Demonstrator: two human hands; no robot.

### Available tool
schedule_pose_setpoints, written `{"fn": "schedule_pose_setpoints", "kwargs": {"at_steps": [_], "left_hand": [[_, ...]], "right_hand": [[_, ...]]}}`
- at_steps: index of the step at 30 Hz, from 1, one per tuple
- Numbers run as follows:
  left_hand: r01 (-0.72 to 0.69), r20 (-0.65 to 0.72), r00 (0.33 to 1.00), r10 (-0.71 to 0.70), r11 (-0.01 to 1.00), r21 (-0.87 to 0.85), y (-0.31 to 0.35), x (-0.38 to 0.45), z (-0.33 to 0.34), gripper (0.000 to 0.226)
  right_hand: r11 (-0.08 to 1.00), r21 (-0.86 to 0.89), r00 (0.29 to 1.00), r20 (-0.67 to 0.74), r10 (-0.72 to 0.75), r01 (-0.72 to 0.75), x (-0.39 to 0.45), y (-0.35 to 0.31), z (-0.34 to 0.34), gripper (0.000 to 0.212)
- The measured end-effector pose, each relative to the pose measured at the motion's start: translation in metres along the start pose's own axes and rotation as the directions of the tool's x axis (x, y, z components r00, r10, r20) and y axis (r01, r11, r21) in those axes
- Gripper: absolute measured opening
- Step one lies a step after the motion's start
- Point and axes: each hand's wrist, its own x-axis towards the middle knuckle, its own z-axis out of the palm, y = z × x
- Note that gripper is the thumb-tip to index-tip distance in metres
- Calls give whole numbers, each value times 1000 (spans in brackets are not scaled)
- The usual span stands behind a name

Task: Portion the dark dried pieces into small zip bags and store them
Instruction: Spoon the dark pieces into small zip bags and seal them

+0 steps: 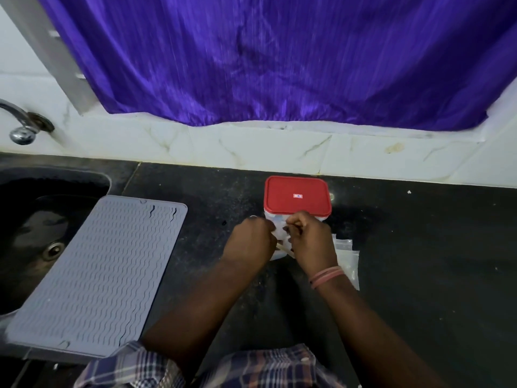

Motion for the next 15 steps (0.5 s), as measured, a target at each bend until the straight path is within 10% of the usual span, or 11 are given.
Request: {"fn": "schedule_pose_setpoints", "kwargs": {"at_steps": [7, 15], "left_hand": [[206, -188, 955, -228, 970, -130, -25, 17, -19, 24], [387, 175, 910, -376, 921, -32, -62, 12, 20, 39]], "right_hand": [[998, 36, 989, 130, -63, 59, 12, 1, -2, 17], [911, -393, 948, 223, 228, -126, -10, 35, 24, 23]]}}
